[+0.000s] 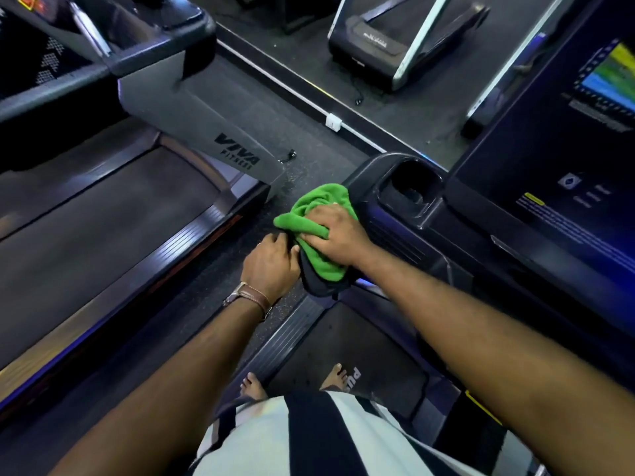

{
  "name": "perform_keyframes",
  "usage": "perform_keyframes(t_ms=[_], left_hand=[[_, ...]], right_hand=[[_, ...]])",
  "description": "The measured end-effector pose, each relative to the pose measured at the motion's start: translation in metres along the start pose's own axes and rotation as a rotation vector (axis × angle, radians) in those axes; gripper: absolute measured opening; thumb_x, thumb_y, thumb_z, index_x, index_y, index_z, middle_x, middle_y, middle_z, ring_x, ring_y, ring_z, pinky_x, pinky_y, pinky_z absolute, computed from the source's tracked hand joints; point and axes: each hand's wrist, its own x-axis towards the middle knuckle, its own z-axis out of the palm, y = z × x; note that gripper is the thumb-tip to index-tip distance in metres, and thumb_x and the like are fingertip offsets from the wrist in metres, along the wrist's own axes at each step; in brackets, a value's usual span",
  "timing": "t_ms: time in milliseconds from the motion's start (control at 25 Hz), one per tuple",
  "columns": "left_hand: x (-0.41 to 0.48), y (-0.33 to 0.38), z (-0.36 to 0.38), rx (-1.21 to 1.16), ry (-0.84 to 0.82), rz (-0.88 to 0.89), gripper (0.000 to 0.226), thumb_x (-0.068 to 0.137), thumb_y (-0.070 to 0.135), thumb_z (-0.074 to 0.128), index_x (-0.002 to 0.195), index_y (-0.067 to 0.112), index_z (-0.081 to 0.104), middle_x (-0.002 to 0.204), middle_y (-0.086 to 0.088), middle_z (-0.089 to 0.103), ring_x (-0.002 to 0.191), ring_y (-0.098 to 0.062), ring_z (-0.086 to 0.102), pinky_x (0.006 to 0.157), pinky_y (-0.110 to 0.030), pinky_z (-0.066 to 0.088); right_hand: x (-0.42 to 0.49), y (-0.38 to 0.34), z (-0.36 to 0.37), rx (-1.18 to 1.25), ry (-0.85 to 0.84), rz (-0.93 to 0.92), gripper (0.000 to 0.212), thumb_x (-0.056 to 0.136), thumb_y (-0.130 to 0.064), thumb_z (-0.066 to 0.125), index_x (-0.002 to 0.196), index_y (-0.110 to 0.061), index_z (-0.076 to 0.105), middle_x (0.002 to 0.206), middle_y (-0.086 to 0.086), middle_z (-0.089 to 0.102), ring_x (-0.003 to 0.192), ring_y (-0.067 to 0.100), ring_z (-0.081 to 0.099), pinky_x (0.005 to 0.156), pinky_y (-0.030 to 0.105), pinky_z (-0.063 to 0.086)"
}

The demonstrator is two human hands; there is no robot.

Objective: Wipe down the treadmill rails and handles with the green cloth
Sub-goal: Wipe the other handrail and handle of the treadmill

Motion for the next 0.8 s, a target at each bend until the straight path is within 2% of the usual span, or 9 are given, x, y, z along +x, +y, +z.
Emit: perform_keyframes(t_ms=[40, 120, 200, 240, 400, 480, 560, 680, 800], left_hand=[[-0.001, -0.001, 0.0, -0.008, 0.002, 0.011, 0.029, 0.094, 0.035, 0.044, 0.104, 0.01, 0.054, 0.099, -0.015, 0.058, 0.085, -0.038, 0.059, 0.061, -0.039, 0.044], [-0.002, -0.001, 0.0, -0.058, 0.014, 0.032, 0.031, 0.095, 0.034, 0.043, 0.109, 0.009, 0.055, 0.106, -0.012, 0.056, 0.088, -0.033, 0.059, 0.066, -0.04, 0.05], [-0.002, -0.002, 0.0, -0.132, 0.017, 0.045, 0.029, 0.095, 0.028, 0.044, 0.111, 0.008, 0.055, 0.113, -0.01, 0.055, 0.095, -0.029, 0.057, 0.074, -0.041, 0.05], [-0.001, -0.002, -0.001, -0.164, 0.014, 0.042, 0.027, 0.093, 0.024, 0.045, 0.112, 0.008, 0.054, 0.113, -0.011, 0.056, 0.097, -0.03, 0.057, 0.077, -0.041, 0.049], [0.002, -0.004, -0.006, -0.295, 0.019, -0.038, 0.018, 0.085, 0.012, 0.048, 0.101, 0.009, 0.054, 0.103, -0.016, 0.062, 0.093, -0.038, 0.056, 0.072, -0.041, 0.044], [0.001, -0.004, -0.007, -0.278, 0.005, -0.007, 0.021, 0.085, 0.015, 0.049, 0.106, 0.013, 0.053, 0.104, -0.013, 0.063, 0.093, -0.036, 0.057, 0.071, -0.04, 0.046], [0.002, -0.003, -0.003, -0.161, -0.012, 0.092, 0.026, 0.091, 0.024, 0.048, 0.114, 0.013, 0.052, 0.108, -0.011, 0.062, 0.096, -0.033, 0.057, 0.073, -0.04, 0.046], [0.015, 0.008, 0.005, -0.074, -0.032, 0.192, 0.039, 0.095, 0.032, 0.047, 0.125, 0.008, 0.049, 0.115, -0.015, 0.059, 0.101, -0.037, 0.054, 0.08, -0.045, 0.048], [0.055, 0.035, 0.014, -0.073, -0.109, 0.18, 0.046, 0.095, 0.033, 0.046, 0.131, 0.006, 0.046, 0.121, -0.021, 0.055, 0.106, -0.043, 0.052, 0.089, -0.048, 0.046]], right_hand=[[-0.001, 0.018, -0.013, 0.027, -0.023, -0.01, 0.03, 0.082, -0.037, 0.068, 0.094, -0.01, 0.071, 0.099, 0.006, 0.071, 0.096, 0.028, 0.064, 0.094, 0.037, 0.046], [0.006, 0.045, -0.035, -0.015, 0.099, 0.202, 0.033, 0.082, -0.031, 0.071, 0.104, -0.007, 0.072, 0.11, 0.01, 0.071, 0.104, 0.029, 0.065, 0.099, 0.034, 0.043], [0.016, 0.048, -0.024, -0.108, 0.173, 0.446, 0.037, 0.081, -0.034, 0.068, 0.107, -0.009, 0.072, 0.114, 0.01, 0.069, 0.107, 0.031, 0.063, 0.101, 0.041, 0.042], [0.022, 0.037, -0.009, -0.133, 0.166, 0.467, 0.036, 0.079, -0.038, 0.066, 0.102, -0.012, 0.073, 0.109, 0.009, 0.07, 0.104, 0.031, 0.063, 0.098, 0.043, 0.043], [-0.004, -0.019, 0.007, 0.056, 0.006, 0.051, 0.027, 0.076, -0.039, 0.071, 0.086, -0.014, 0.073, 0.091, 0.002, 0.072, 0.089, 0.024, 0.064, 0.088, 0.034, 0.047], [-0.021, -0.008, -0.01, 0.099, -0.02, -0.008, 0.025, 0.075, -0.032, 0.077, 0.09, -0.011, 0.075, 0.095, 0.001, 0.073, 0.092, 0.019, 0.065, 0.089, 0.029, 0.048], [-0.025, 0.014, -0.025, -0.005, 0.048, 0.08, 0.023, 0.074, -0.026, 0.074, 0.092, -0.01, 0.075, 0.098, 0.003, 0.073, 0.095, 0.023, 0.064, 0.09, 0.032, 0.048], [-0.039, 0.052, -0.044, -0.318, 0.221, 0.356, 0.029, 0.071, -0.02, 0.061, 0.095, -0.011, 0.074, 0.104, 0.007, 0.07, 0.099, 0.036, 0.061, 0.093, 0.043, 0.047], [-0.033, 0.051, -0.039, -0.32, 0.26, 0.585, 0.035, 0.079, -0.026, 0.064, 0.108, -0.009, 0.07, 0.117, 0.013, 0.066, 0.111, 0.039, 0.057, 0.097, 0.049, 0.042]])
